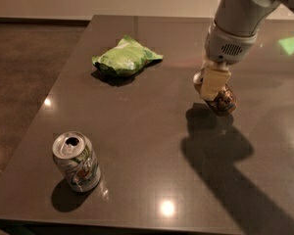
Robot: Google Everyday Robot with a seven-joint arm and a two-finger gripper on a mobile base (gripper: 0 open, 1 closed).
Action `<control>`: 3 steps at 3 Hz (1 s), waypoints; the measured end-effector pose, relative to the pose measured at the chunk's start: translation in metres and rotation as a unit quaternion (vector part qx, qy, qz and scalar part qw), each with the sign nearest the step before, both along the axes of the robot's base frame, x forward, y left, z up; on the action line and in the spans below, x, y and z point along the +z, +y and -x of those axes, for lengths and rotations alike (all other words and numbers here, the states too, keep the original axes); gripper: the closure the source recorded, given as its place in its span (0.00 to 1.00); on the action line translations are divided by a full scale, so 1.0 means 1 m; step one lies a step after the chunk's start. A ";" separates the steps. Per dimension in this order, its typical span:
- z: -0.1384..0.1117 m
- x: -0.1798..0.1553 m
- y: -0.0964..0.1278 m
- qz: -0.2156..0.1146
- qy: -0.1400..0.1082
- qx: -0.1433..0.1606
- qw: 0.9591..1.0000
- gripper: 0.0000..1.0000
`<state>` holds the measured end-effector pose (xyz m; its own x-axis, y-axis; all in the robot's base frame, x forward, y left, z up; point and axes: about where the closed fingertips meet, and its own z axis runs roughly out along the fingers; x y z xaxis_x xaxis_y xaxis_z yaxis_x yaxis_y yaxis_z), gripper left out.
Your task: Knock orange can over
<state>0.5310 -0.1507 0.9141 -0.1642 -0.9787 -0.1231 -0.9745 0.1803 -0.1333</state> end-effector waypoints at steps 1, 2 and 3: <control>0.003 -0.012 0.007 0.012 0.015 0.018 1.000 0.30; 0.005 -0.017 0.010 0.017 0.021 0.028 0.999 0.04; 0.007 -0.022 0.014 0.018 0.020 0.036 0.999 0.00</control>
Offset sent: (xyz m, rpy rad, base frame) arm -0.0135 0.0096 -0.0219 -0.0569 0.0810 0.0758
